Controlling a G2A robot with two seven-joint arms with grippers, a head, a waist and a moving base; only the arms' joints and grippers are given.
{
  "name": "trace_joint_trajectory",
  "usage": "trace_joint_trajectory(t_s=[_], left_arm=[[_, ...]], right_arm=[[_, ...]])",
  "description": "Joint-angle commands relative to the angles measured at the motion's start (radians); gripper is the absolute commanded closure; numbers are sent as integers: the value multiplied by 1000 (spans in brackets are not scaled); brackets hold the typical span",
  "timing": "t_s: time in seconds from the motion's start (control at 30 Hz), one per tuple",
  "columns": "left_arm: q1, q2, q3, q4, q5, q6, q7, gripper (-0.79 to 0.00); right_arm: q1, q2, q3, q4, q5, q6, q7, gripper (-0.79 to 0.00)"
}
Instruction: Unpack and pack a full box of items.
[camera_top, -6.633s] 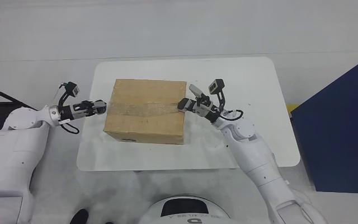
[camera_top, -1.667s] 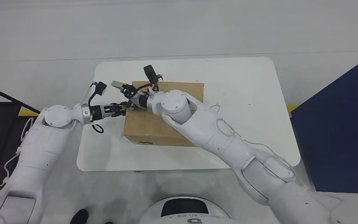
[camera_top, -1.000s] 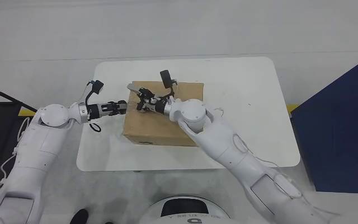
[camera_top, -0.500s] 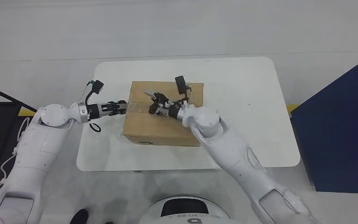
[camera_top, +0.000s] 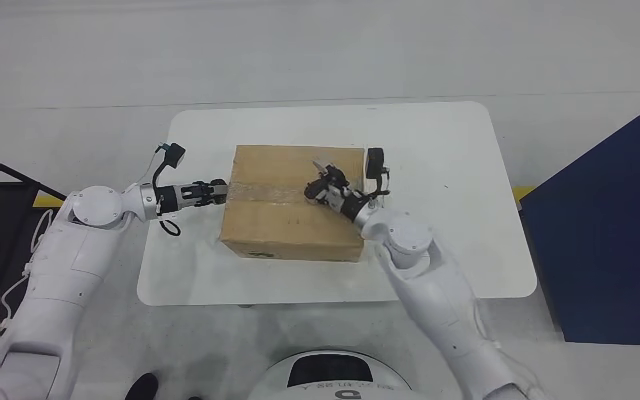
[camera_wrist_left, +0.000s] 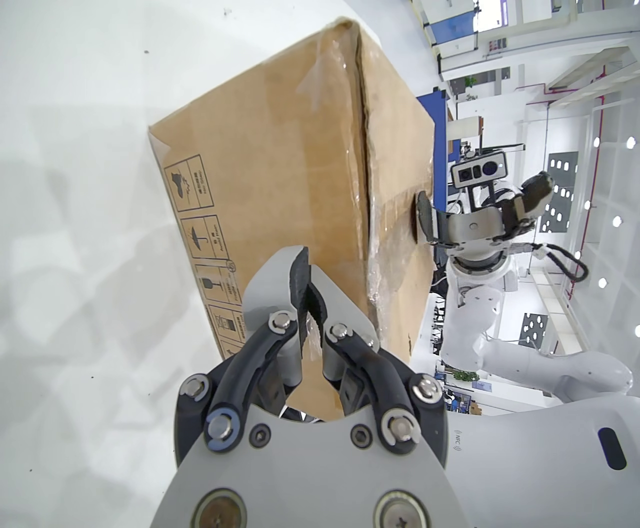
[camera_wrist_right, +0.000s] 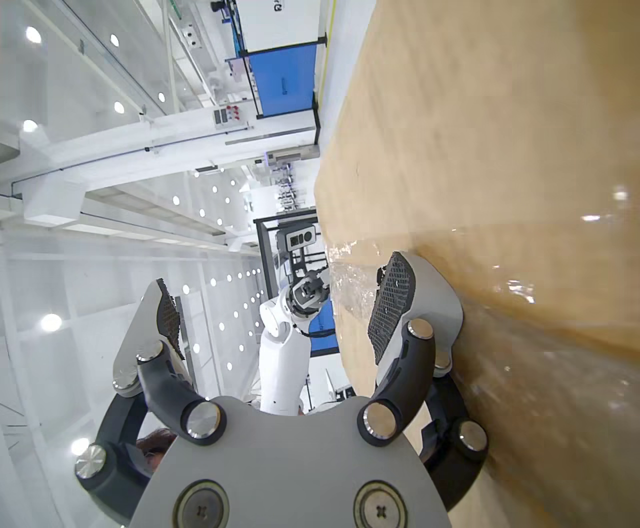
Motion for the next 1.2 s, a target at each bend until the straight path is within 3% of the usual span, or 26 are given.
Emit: trace_joint_trajectory(t_s=[0.0, 0.33, 0.43, 0.5, 0.6, 0.77, 1.0, 1.17], left_arm=[[0, 0, 0, 0, 0, 0, 0, 0], [0, 0, 0, 0, 0, 0, 0, 0], [0, 0, 0, 0, 0, 0, 0, -28], [0, 0, 0, 0, 0, 0, 0, -302], [0, 0, 0, 0, 0, 0, 0, -360], [0, 0, 0, 0, 0, 0, 0, -785], [0, 0, 0, 0, 0, 0, 0, -785], [0, 0, 0, 0, 0, 0, 0, -784]], right_arm=[[-22, 4, 22, -15, 9, -9, -9, -785], [-145, 17, 118, -93, 53, -97, -90, -785], [-187, 21, 138, -126, 38, -173, -111, -785], [-230, 24, 148, -154, 23, -257, -125, -785], [-289, 26, 158, -188, 2, -380, -153, -785], [-332, 27, 181, -181, 63, -557, -160, -785], [-299, 28, 239, -65, 221, -705, -114, -785], [-287, 30, 267, -24, 272, -720, -102, -785]])
